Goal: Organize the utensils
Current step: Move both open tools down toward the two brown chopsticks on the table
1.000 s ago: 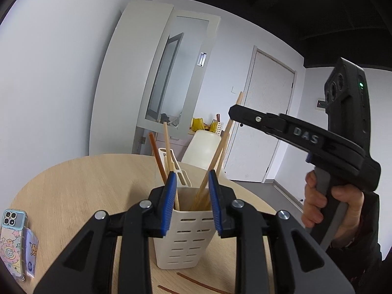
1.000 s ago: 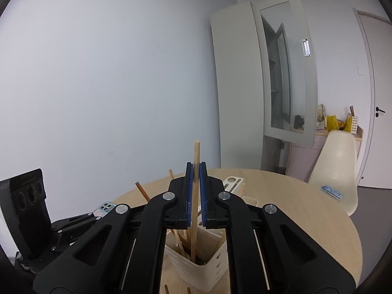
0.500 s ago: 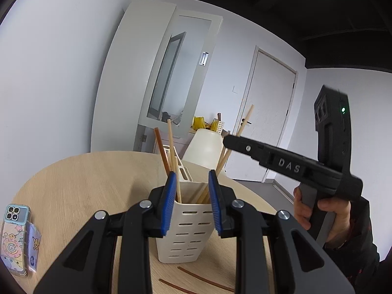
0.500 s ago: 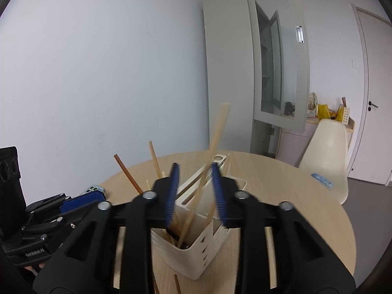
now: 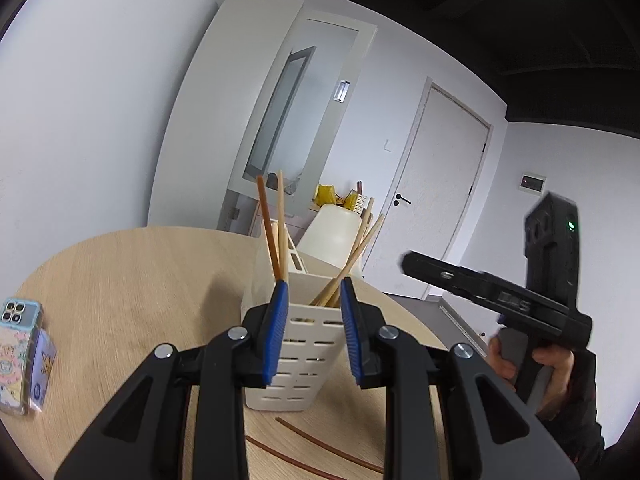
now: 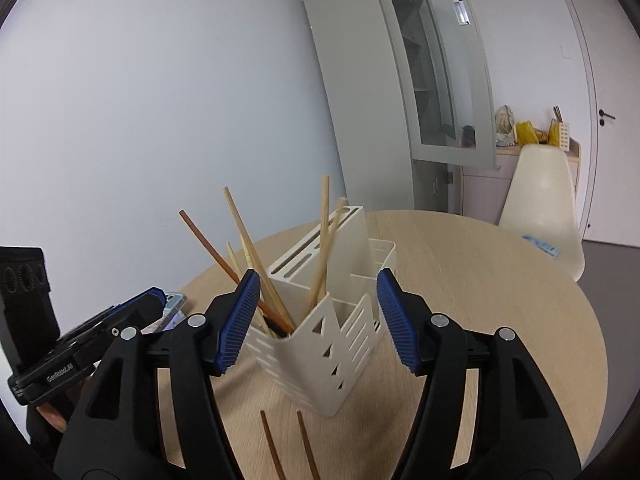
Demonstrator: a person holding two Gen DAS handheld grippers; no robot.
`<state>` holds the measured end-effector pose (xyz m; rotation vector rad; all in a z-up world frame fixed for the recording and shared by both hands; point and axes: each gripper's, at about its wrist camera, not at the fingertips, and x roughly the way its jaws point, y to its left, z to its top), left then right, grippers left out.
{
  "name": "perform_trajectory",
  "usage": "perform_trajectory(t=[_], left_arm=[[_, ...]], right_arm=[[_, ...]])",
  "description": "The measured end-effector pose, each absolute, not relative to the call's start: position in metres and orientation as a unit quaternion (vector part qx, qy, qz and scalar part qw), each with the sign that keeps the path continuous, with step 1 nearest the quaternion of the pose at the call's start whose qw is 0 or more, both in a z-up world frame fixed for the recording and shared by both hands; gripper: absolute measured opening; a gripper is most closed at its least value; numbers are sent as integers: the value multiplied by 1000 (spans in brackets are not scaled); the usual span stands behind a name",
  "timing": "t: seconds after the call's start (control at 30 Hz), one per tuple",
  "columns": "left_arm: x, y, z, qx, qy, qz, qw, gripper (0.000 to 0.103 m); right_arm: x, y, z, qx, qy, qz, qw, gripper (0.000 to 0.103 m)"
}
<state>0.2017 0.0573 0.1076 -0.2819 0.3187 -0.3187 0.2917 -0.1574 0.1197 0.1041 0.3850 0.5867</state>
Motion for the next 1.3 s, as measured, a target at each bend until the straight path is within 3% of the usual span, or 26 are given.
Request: perform_trajectory(t=[0.17,0.23,0.3,0.4,0.53,0.6,0.9,1.07,1.13,1.17,1.23,1.3], left_arm=[[191,56,100,-145,172,-141,964,26],[185,56,95,-158,177,-141,961,29],[179,55,90,-169,180,-140,959,37],[163,50,78,-173,179,-128,960,53],[147,41,66,-171,177,-119,962,65],[142,34,59,-163,185,-112,963,78],[127,-4,28,-145,257,-122,948,79],[117,-33,11,-120,288,-125,942,79],[118,-44,4,-114,309,-127,936,74],[121,-50,0,-111,327,-132,929,68],[127,-60,-7,-104,352,-129,921,61],[133,-66,-13,-103,374,-119,914,52]], right_arm=[[268,-174,109,74,193,327,922,69],[250,-184,102,79,172,331,924,89],[231,-197,95,101,143,334,926,95],[207,-218,81,130,123,317,931,95],[194,-243,60,161,127,318,926,95],[181,-250,50,147,122,297,936,95],[150,-263,17,75,149,243,956,95],[132,-279,-6,53,161,222,960,82],[127,-282,-14,45,167,231,957,67],[124,-282,-18,38,172,232,956,65],[123,-279,-28,17,197,235,952,47],[123,-275,-36,6,215,236,948,38]])
